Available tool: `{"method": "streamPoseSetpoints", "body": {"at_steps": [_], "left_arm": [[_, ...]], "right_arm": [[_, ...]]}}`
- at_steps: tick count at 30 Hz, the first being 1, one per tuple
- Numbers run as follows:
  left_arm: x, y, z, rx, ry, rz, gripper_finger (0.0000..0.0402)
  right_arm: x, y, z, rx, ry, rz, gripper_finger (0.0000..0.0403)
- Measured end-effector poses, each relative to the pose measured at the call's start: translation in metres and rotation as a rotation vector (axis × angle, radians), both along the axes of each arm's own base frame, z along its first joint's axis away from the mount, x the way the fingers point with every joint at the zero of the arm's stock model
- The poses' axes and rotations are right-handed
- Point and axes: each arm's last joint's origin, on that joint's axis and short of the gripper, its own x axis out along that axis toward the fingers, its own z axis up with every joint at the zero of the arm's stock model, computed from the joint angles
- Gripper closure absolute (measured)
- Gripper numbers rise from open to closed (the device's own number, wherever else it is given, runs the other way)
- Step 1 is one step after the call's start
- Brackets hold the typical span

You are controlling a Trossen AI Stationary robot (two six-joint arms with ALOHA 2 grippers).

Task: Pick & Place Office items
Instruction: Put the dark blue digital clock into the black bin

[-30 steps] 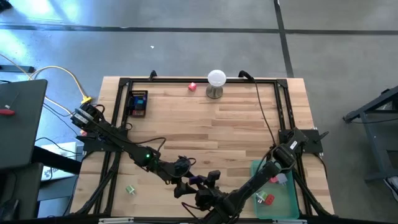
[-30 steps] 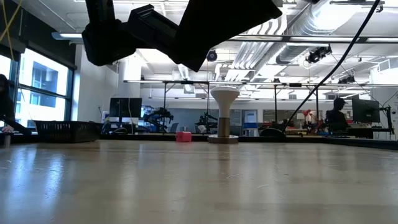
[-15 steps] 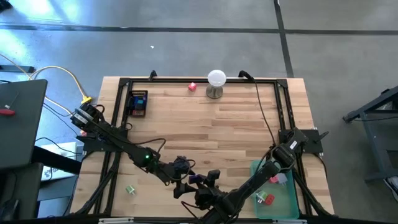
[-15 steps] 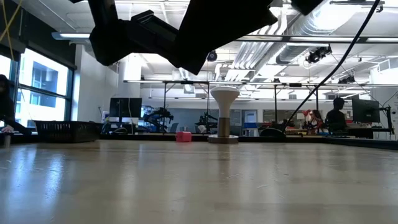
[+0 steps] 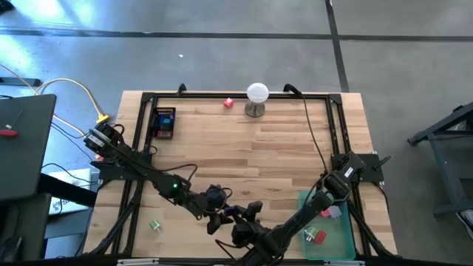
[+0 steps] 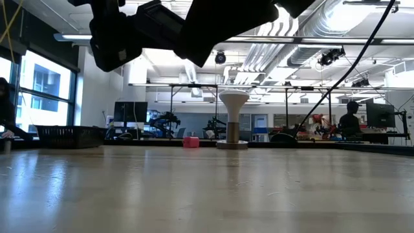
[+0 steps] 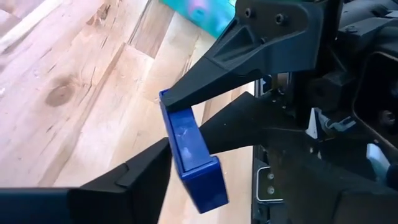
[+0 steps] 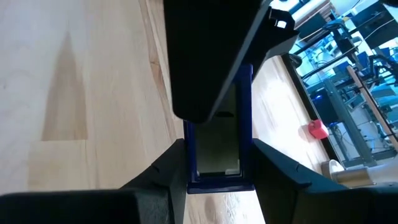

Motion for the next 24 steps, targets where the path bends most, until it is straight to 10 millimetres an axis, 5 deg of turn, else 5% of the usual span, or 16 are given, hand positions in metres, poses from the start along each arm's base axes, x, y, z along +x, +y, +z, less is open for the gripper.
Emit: {"method": "streamPoseSetpoints", "body": {"at_steps": [15,24], "left_arm": [[-0.002,0.003,-0.006,0.039,0.045,0.032,0.0345],[-0.002,0.002,-0.007,0.078,0.046,0.013,0.0349]], "right_arm": [[-0.001,0.001,-0.001,-0.010,0.031,0.019,0.0267],[-0.004,0.011,-0.001,0.043,0.020,0.043,0.0205]]}}
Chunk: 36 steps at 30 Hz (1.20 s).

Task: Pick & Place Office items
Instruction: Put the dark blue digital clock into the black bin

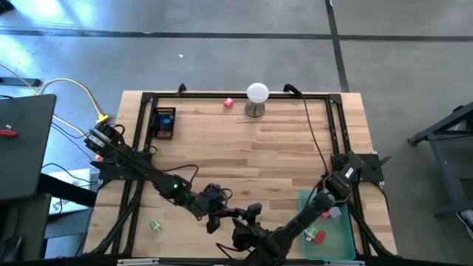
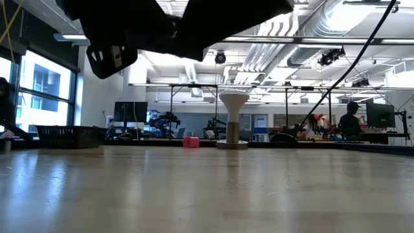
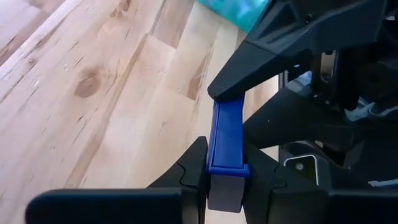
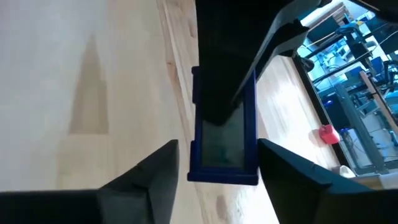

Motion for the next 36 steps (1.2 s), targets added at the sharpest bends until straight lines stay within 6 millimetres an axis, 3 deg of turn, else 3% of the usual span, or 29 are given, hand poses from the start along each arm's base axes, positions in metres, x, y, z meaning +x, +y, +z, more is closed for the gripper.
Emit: {"method": "streamPoseSetpoints", "body": {"at_steps": [11,21,24,28,36], "left_arm": [[0.000,-0.001,0.002,0.024,-0.017,-0.013,0.0349],[0.001,0.003,0.008,0.063,-0.049,-0.020,0.0349],[0.000,0.020,0.026,0.088,-0.102,0.000,0.0348],[-0.012,0.057,0.060,0.130,-0.137,0.066,0.0348],[-0.080,0.144,0.112,0.228,-0.071,0.408,0.0347]], "right_arm": [[-0.024,0.030,0.001,-0.035,-0.043,0.068,0.0135],[-0.061,0.055,0.005,-0.300,-0.102,0.144,0.0134],[-0.072,0.059,0.008,-0.401,-0.127,0.158,0.0142],[-0.080,0.057,0.017,-0.464,-0.127,0.170,0.0153],[-0.085,0.033,0.032,-0.501,-0.041,0.147,0.0171]]}}
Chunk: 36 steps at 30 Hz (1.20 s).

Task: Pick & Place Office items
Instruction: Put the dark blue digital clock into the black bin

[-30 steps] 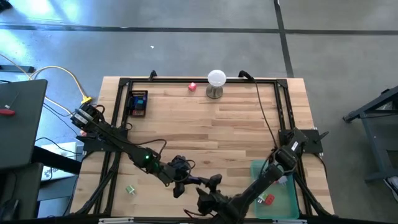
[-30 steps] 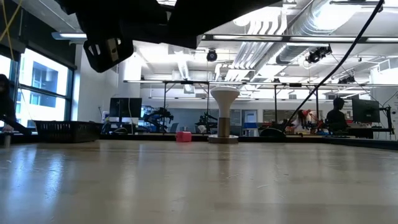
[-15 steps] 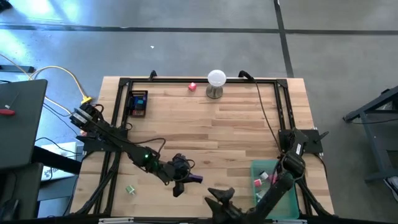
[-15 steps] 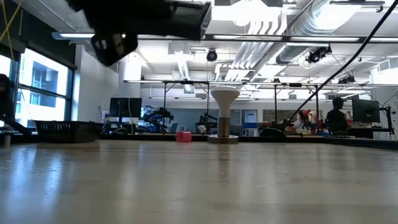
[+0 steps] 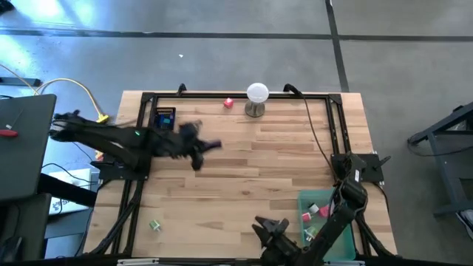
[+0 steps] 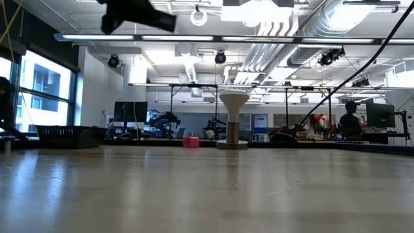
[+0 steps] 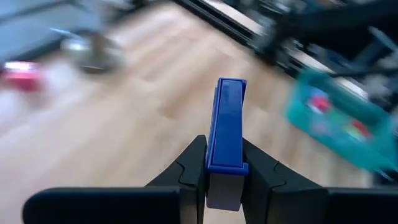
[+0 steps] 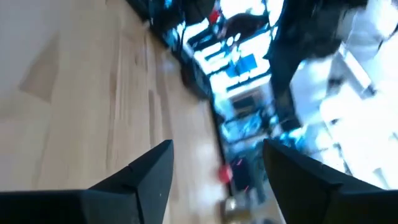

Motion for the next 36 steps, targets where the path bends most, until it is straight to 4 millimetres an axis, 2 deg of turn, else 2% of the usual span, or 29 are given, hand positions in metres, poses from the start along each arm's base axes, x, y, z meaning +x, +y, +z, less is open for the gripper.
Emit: {"method": "streamPoseSetpoints", "body": {"at_steps": [5,12,15,18,23,26,32,36], "left_arm": [[-0.038,0.037,0.004,0.046,0.107,0.228,0.0346],[-0.065,0.077,-0.019,-0.022,0.389,0.565,0.0346],[-0.077,0.090,-0.028,-0.062,0.522,0.677,0.0346],[-0.087,0.101,-0.034,-0.120,0.620,0.758,0.0346],[-0.097,0.115,-0.049,-0.156,0.678,0.861,0.0346],[-0.100,0.123,-0.064,-0.129,0.697,0.918,0.0346],[-0.097,0.127,-0.097,-0.119,0.666,0.905,0.0346],[-0.096,0.129,-0.110,-0.117,0.638,0.912,0.0345]], "right_arm": [[0.009,-0.026,0.003,0.189,0.007,-0.146,0.0182],[0.027,-0.056,-0.007,0.246,0.128,-0.284,0.0204],[0.026,-0.066,-0.008,0.249,0.139,-0.314,0.0213],[0.015,-0.077,-0.012,0.248,0.128,-0.340,0.0222],[0.002,-0.093,-0.019,0.292,0.083,-0.363,0.0233],[0.003,-0.098,-0.020,0.315,0.046,-0.340,0.0237],[0.008,-0.106,-0.026,0.317,0.046,-0.350,0.0241],[0.011,-0.109,-0.026,0.324,0.040,-0.362,0.0241]]}}
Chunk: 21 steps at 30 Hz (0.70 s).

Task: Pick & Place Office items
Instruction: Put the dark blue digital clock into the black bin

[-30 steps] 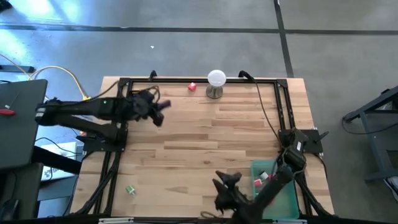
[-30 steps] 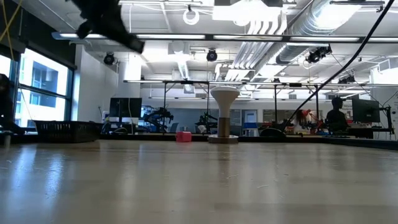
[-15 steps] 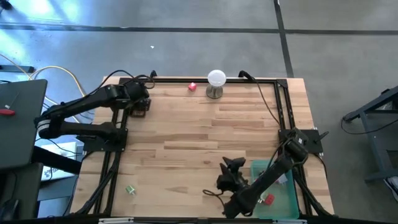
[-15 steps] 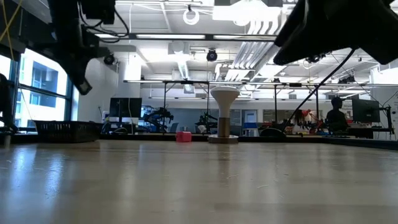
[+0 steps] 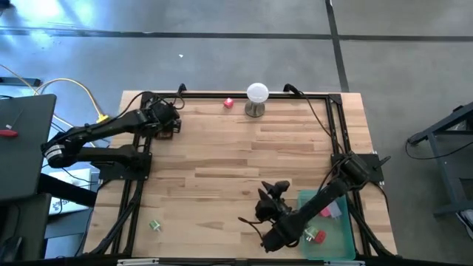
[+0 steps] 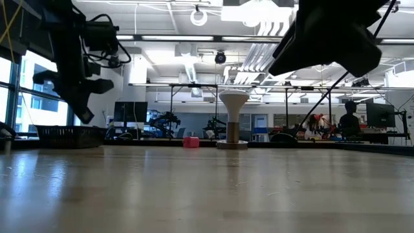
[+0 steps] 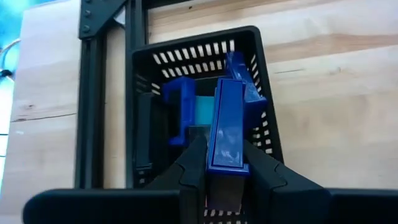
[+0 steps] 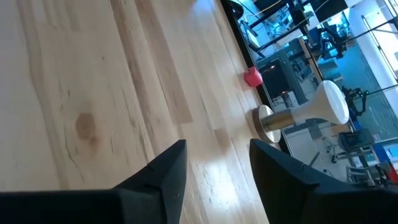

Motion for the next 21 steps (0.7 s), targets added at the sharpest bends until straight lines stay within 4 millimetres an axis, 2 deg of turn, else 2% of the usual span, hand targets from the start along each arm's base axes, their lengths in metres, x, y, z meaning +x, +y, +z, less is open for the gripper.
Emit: {"method": "streamPoseSetpoints", "body": {"at_steps": [6,21], "left_arm": [[0.003,0.003,-0.008,0.043,-0.036,-0.003,0.0334],[0.001,0.014,-0.027,0.009,0.095,0.040,0.0323]], "right_arm": [[0.004,-0.006,0.000,-0.002,-0.005,-0.018,0.0243],[0.015,-0.022,0.000,-0.014,-0.014,-0.064,0.0243]]}}
